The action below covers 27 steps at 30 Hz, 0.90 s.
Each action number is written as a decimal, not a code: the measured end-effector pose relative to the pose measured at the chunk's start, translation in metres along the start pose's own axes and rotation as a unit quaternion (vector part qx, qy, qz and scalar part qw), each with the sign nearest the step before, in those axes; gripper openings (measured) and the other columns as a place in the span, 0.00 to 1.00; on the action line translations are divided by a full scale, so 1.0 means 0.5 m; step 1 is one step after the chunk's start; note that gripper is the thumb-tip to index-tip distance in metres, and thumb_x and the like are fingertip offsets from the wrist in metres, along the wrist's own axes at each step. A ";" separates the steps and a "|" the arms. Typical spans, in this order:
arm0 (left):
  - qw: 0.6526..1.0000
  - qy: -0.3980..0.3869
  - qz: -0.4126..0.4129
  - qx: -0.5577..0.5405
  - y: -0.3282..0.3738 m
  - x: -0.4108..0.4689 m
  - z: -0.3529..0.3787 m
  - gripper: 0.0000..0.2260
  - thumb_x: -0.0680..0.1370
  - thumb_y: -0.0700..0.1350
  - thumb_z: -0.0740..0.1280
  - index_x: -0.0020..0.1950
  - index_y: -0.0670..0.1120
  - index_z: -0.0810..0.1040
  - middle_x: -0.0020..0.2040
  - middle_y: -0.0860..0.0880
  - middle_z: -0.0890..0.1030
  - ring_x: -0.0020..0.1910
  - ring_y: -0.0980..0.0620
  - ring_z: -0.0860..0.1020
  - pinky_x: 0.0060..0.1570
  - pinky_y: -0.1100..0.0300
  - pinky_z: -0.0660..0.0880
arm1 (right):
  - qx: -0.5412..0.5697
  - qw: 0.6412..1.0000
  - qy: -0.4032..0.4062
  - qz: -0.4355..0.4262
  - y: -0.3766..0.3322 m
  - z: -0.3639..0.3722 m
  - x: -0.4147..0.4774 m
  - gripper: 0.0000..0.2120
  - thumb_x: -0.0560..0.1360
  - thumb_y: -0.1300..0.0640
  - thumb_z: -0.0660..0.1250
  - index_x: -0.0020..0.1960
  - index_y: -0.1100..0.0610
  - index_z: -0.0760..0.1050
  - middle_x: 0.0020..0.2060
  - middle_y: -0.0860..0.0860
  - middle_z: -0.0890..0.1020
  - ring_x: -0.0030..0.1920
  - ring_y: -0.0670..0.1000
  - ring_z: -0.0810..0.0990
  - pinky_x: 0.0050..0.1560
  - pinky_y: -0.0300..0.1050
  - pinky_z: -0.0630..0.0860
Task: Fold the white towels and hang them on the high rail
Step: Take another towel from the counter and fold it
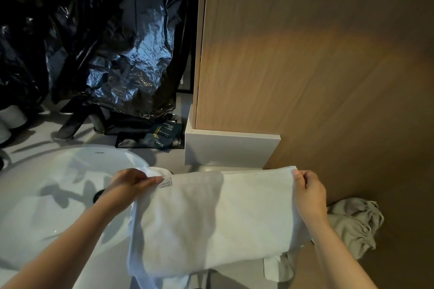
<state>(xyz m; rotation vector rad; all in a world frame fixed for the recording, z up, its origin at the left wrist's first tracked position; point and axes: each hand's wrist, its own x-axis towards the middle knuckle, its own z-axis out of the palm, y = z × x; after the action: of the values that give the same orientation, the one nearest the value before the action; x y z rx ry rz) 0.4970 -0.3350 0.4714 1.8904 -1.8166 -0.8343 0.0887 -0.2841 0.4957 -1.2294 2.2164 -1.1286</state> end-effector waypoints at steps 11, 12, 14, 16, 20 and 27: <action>0.995 -0.071 -0.001 -0.066 0.002 0.010 -0.010 0.07 0.70 0.54 0.77 0.36 0.54 0.82 0.33 0.55 0.81 0.35 0.61 0.78 0.32 0.69 0.70 | 0.061 0.984 -0.163 0.048 -0.008 -0.024 0.052 0.10 0.78 0.51 0.69 0.45 0.58 0.79 0.41 0.59 0.84 0.42 0.54 0.80 0.45 0.48 0.74; 0.994 -0.083 0.004 -0.071 0.005 0.011 -0.020 0.07 0.70 0.53 0.77 0.34 0.54 0.82 0.31 0.57 0.80 0.33 0.62 0.77 0.31 0.70 0.69 | 0.057 0.983 -0.169 0.040 -0.011 -0.029 0.056 0.09 0.78 0.52 0.69 0.45 0.58 0.78 0.42 0.59 0.84 0.42 0.54 0.80 0.44 0.48 0.74; 0.994 -0.086 0.010 -0.069 0.012 0.014 -0.035 0.08 0.69 0.54 0.78 0.34 0.54 0.82 0.31 0.56 0.80 0.31 0.63 0.76 0.30 0.71 0.68 | 0.046 0.983 -0.178 0.031 -0.018 -0.037 0.065 0.08 0.77 0.53 0.69 0.46 0.57 0.78 0.41 0.56 0.85 0.42 0.54 0.82 0.43 0.46 0.75; 0.996 -0.070 0.010 -0.063 0.023 0.014 -0.046 0.10 0.68 0.55 0.77 0.35 0.51 0.82 0.32 0.53 0.80 0.31 0.61 0.77 0.28 0.71 0.68 | 0.034 0.985 -0.170 0.022 -0.028 -0.045 0.071 0.06 0.77 0.52 0.70 0.45 0.55 0.78 0.39 0.51 0.84 0.42 0.51 0.82 0.39 0.42 0.74; 0.999 -0.014 0.012 -0.043 0.051 0.009 -0.072 0.10 0.69 0.53 0.77 0.36 0.49 0.82 0.35 0.51 0.81 0.36 0.56 0.78 0.33 0.63 0.70 | 0.030 0.988 -0.149 0.009 -0.051 -0.065 0.079 0.09 0.75 0.51 0.72 0.43 0.56 0.78 0.38 0.52 0.84 0.41 0.51 0.81 0.40 0.45 0.73; 0.985 0.142 0.059 0.079 0.126 -0.038 -0.127 0.12 0.71 0.55 0.74 0.37 0.48 0.78 0.29 0.51 0.79 0.26 0.54 0.76 0.29 0.61 0.68 | 0.135 0.976 -0.167 0.049 -0.119 -0.105 0.073 0.09 0.77 0.51 0.69 0.47 0.58 0.76 0.28 0.52 0.81 0.29 0.48 0.83 0.24 0.35 0.72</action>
<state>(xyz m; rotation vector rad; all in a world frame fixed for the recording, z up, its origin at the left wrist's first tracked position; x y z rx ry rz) 0.4909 -0.3294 0.5625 1.8637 -1.8360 -0.3676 0.0673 -0.3078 0.5772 -1.0913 1.7897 -1.0544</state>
